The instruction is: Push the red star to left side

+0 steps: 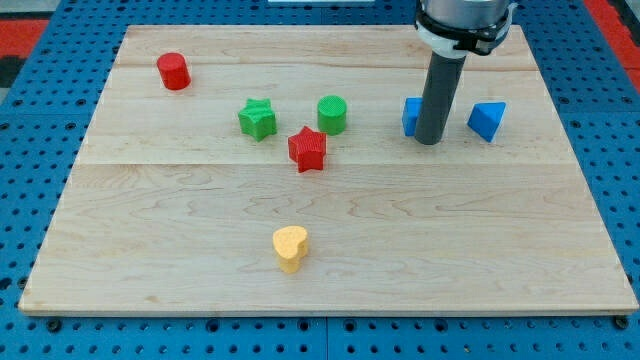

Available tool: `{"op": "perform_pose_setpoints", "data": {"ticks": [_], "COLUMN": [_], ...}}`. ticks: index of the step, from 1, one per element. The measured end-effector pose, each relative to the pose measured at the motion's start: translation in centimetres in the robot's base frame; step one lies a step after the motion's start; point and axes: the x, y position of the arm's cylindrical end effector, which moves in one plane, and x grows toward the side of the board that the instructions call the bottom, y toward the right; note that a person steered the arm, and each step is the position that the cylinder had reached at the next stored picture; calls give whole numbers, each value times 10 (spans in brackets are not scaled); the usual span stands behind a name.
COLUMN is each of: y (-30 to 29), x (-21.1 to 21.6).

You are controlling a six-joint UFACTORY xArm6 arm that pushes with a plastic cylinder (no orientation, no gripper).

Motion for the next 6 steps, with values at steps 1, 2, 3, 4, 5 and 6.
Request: {"op": "perform_pose_setpoints", "data": {"ticks": [1,2,3,4,5,6], "y": [0,2,-60,-106,-171,-207], "x": [0,25,24,23,23,23]}}
